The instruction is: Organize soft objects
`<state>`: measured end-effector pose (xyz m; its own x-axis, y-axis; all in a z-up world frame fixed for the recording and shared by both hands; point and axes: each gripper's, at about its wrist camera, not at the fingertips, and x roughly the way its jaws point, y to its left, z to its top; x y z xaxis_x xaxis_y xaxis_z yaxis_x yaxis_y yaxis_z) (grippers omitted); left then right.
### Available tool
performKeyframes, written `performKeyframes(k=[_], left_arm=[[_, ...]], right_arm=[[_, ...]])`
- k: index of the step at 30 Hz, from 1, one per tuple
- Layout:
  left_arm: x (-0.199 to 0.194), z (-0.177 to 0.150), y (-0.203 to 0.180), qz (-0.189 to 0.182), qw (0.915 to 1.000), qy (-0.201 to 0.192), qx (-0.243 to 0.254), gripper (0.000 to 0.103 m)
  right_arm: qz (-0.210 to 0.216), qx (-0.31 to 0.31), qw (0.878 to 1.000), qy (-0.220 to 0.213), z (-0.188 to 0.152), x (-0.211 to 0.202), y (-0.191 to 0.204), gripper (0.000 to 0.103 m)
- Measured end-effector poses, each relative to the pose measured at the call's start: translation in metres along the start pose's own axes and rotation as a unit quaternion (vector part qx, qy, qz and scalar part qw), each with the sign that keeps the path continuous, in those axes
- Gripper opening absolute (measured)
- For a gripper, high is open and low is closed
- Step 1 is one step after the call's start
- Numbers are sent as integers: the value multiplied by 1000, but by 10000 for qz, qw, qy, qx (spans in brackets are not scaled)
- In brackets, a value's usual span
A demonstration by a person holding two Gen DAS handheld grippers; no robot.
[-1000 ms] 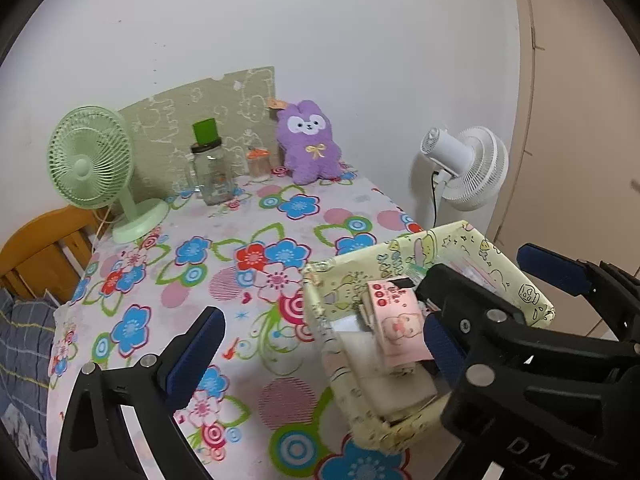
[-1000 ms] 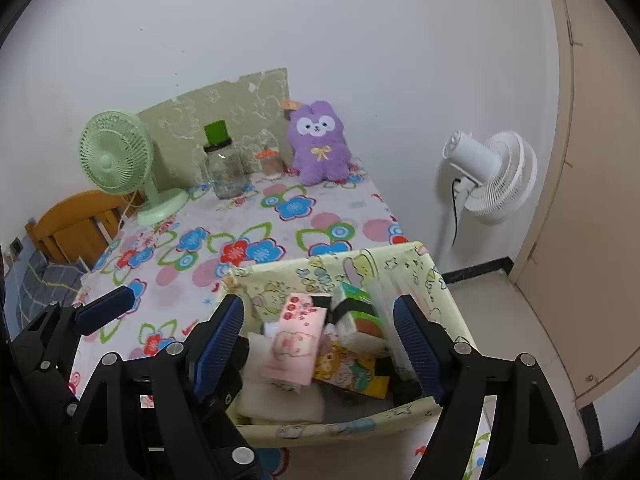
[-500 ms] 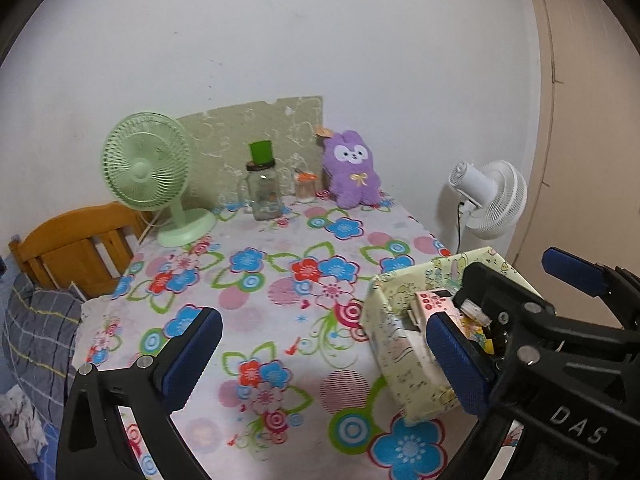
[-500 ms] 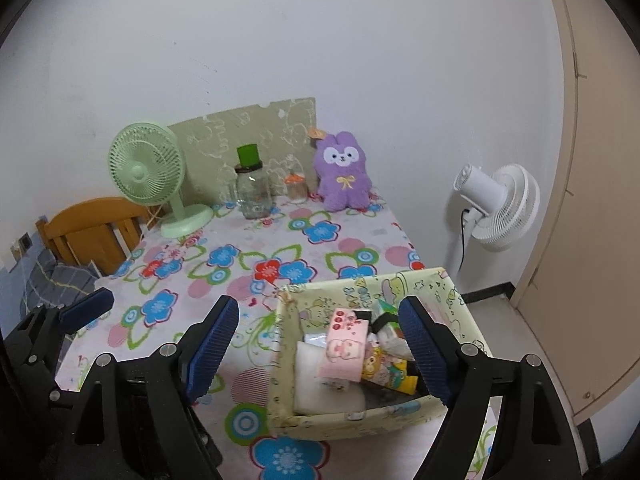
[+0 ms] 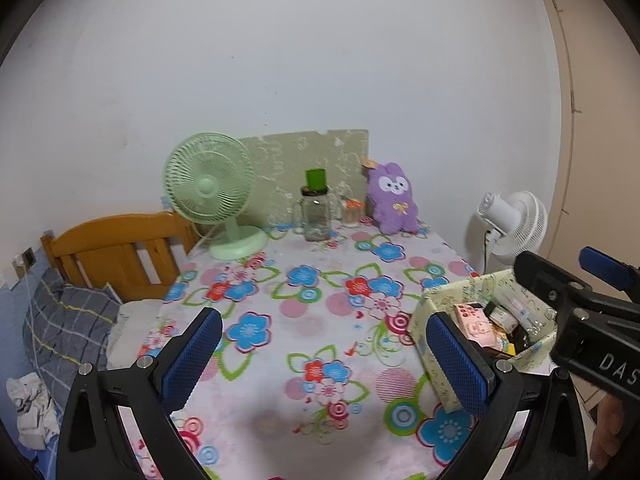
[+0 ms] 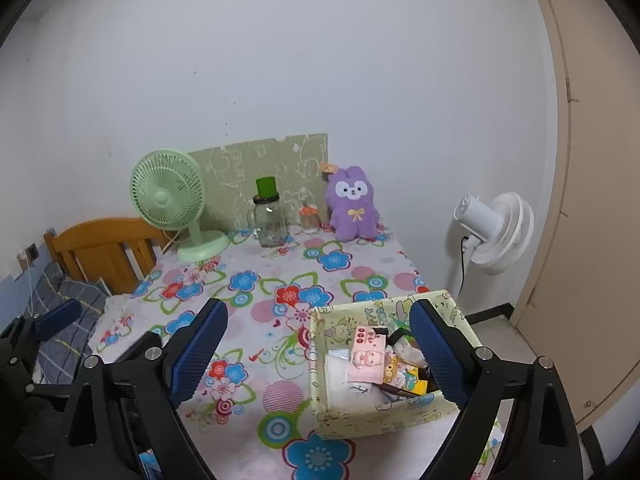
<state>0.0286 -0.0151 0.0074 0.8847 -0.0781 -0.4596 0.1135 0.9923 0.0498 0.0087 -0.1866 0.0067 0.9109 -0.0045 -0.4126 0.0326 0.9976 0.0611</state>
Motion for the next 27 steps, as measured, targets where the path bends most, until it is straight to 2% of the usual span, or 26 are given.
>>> performKeyframes(k=[5,14,27], left_arm=[[-17,-3,13,160,9997,-170,-15,103],[-30,-11,28,246,9993,-204,-201,103],[-34,-11,29,229,9992,-234,-216,103]], right_arm=[[-223,-33,9996,-167,2,-12,6,95],[-106,-80,9998,-174,-3,-20,15,95],[-19,-24,9998,-188,-6,-24,16,96]])
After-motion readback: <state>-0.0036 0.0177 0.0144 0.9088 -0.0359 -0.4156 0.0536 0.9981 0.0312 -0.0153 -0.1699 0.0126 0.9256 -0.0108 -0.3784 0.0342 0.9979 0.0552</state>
